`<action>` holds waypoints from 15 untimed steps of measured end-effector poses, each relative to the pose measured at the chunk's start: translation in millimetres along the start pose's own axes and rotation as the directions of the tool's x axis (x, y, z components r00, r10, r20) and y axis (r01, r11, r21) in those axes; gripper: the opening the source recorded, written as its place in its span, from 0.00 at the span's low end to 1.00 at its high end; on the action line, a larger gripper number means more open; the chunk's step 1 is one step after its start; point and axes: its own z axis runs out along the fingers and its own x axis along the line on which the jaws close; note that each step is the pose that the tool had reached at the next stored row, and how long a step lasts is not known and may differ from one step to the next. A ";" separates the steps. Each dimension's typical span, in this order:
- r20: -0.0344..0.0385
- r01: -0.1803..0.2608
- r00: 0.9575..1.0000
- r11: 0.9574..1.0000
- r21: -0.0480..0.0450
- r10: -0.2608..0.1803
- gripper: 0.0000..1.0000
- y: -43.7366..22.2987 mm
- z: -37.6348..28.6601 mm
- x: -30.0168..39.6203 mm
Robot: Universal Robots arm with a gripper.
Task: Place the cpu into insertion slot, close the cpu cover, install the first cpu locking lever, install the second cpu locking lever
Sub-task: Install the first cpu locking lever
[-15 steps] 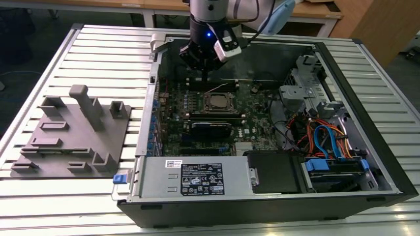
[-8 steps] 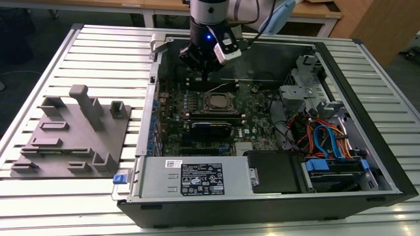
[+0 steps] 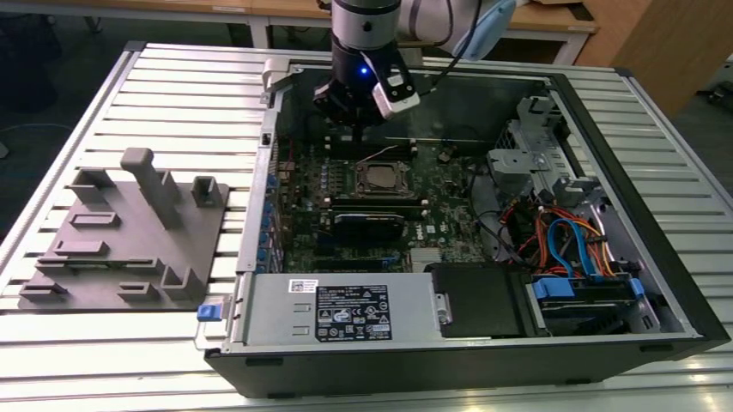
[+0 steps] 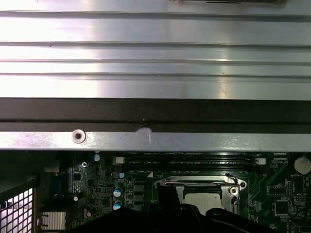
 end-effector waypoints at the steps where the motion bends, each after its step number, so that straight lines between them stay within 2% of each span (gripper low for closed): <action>1: 0.000 0.000 1.000 1.000 -0.002 0.000 0.10 0.0 0.3 0.0; 15: 0.000 0.000 1.000 1.000 -0.002 0.000 0.10 0.0 0.6 0.0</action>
